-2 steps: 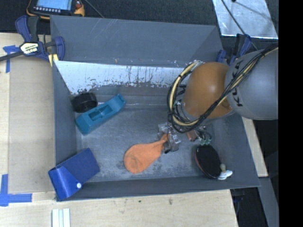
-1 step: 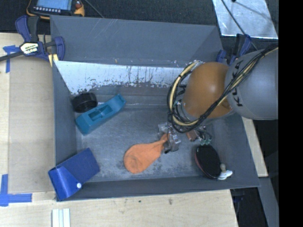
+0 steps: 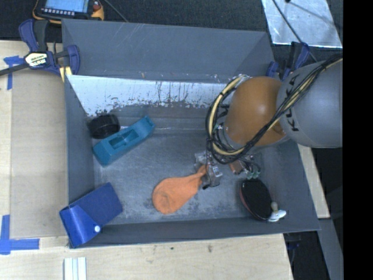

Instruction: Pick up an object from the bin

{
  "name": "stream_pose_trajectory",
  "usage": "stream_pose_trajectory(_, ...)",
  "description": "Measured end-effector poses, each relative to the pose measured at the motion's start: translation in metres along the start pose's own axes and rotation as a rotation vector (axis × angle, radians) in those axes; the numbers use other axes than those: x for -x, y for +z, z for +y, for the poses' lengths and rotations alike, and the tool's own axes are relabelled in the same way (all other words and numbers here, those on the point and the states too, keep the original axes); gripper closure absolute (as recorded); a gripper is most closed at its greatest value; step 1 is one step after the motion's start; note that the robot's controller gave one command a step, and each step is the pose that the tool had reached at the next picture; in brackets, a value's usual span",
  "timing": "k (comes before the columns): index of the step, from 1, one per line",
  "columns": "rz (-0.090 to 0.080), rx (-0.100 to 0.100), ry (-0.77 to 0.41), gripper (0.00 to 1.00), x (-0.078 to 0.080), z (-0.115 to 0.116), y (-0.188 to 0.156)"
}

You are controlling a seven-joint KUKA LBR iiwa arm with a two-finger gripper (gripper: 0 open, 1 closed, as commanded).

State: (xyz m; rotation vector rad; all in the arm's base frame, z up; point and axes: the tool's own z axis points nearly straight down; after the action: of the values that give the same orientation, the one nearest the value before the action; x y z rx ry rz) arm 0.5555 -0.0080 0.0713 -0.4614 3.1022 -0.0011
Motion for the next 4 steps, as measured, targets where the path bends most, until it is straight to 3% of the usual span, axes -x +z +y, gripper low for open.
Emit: stream_pose_trajectory(4, 0.000, 0.000, -0.001, 1.00, 0.0000, 0.0000, 0.0000)
